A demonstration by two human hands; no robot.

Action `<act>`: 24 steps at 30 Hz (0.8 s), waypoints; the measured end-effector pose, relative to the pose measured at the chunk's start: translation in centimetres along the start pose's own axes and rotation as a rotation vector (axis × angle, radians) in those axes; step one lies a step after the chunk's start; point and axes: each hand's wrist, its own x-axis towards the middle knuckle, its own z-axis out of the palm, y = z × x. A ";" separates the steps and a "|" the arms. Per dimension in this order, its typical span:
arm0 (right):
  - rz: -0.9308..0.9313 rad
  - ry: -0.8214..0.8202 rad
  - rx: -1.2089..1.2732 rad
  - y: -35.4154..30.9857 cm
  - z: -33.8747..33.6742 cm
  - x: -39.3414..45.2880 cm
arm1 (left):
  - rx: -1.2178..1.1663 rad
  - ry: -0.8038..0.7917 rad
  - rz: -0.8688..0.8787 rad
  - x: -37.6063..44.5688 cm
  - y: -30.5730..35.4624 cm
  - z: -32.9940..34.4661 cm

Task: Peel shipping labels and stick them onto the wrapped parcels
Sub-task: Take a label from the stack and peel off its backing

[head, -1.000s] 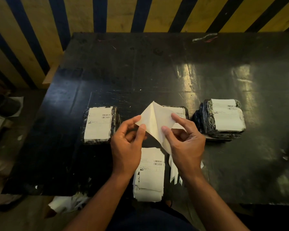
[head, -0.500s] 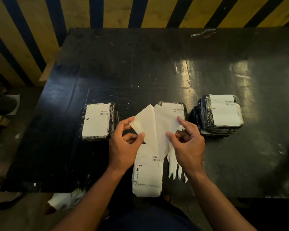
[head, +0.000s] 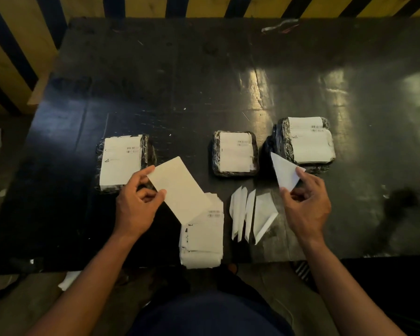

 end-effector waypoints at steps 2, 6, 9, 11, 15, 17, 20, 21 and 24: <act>-0.026 -0.015 -0.066 0.9 -0.2 -0.4 | 0.006 -0.024 -0.003 -0.5 -0.2 0.5; 0.015 -0.114 -0.160 3.6 1.1 -1.7 | -0.006 -0.072 -0.003 -1.7 -0.2 2.1; 0.076 -0.200 -0.231 5.8 3.3 -2.5 | -0.011 -0.102 -0.013 -2.6 -0.1 3.3; 0.111 -0.263 -0.268 6.9 4.7 -2.7 | -0.005 -0.116 -0.016 -3.0 -0.1 3.8; 0.174 -0.369 -0.341 8.0 6.5 -2.8 | 0.007 -0.127 -0.013 -3.5 0.0 4.5; 0.192 -0.405 -0.362 8.5 6.7 -2.6 | 0.012 -0.127 -0.015 -3.5 0.2 4.7; 0.194 -0.424 -0.410 8.9 6.6 -2.4 | 0.014 -0.125 0.000 -3.3 0.5 5.0; 0.187 -0.423 -0.436 8.7 6.4 -2.4 | 0.012 -0.125 0.003 -3.2 0.6 5.1; 0.114 -0.364 -0.425 7.3 5.5 -2.3 | 0.013 -0.123 0.005 -2.8 1.1 5.2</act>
